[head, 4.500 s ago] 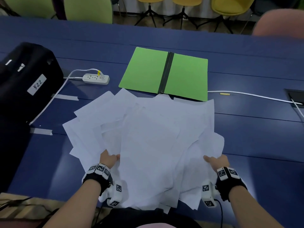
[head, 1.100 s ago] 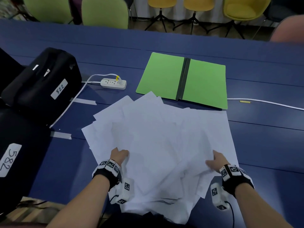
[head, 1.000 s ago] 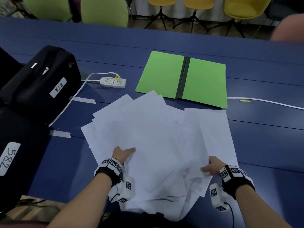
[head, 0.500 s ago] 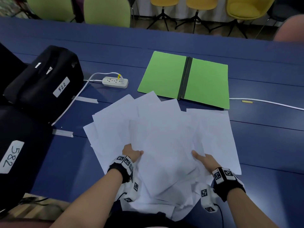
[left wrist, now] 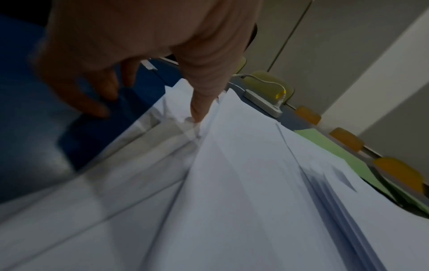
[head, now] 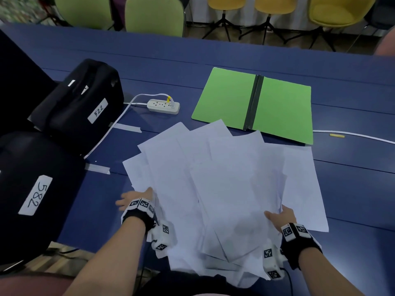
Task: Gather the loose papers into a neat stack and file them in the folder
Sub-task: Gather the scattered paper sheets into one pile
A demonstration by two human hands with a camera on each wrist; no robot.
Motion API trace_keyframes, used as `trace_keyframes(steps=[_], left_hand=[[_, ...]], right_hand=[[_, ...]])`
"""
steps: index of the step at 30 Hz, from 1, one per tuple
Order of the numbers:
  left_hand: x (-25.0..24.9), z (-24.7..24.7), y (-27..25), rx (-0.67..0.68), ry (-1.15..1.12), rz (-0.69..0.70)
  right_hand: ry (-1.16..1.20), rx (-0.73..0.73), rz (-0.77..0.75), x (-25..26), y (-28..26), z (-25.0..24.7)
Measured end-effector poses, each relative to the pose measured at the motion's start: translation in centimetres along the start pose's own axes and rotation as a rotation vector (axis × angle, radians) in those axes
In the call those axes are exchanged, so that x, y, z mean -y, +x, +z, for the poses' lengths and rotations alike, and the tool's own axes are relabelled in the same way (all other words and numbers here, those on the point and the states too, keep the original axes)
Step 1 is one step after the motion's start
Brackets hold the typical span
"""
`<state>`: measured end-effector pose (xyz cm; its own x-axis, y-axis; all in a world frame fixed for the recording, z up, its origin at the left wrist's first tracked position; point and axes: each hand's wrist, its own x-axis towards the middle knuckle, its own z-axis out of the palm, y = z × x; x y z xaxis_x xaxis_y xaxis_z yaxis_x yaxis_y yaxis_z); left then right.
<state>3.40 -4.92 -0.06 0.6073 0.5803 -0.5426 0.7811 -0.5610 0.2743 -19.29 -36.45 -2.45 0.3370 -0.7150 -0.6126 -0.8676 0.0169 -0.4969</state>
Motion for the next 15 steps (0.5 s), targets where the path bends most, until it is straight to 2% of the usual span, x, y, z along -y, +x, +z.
trace_keyframes(steps=[7, 12, 15], left_hand=[[-1.1, 1.8, -1.7, 0.216, -0.175, 0.137], [-1.9, 1.1, -2.2, 0.275, -0.069, 0.187], [-2.3, 0.6, -1.3, 0.384, -0.242, 0.198]], right_hand=[[-0.038, -0.028, -0.003, 0.1, -0.3, 0.4], [-0.017, -0.025, 0.016, -0.1, -0.5, 0.3], [-0.014, -0.017, 0.024, -0.1, -0.4, 0.3]])
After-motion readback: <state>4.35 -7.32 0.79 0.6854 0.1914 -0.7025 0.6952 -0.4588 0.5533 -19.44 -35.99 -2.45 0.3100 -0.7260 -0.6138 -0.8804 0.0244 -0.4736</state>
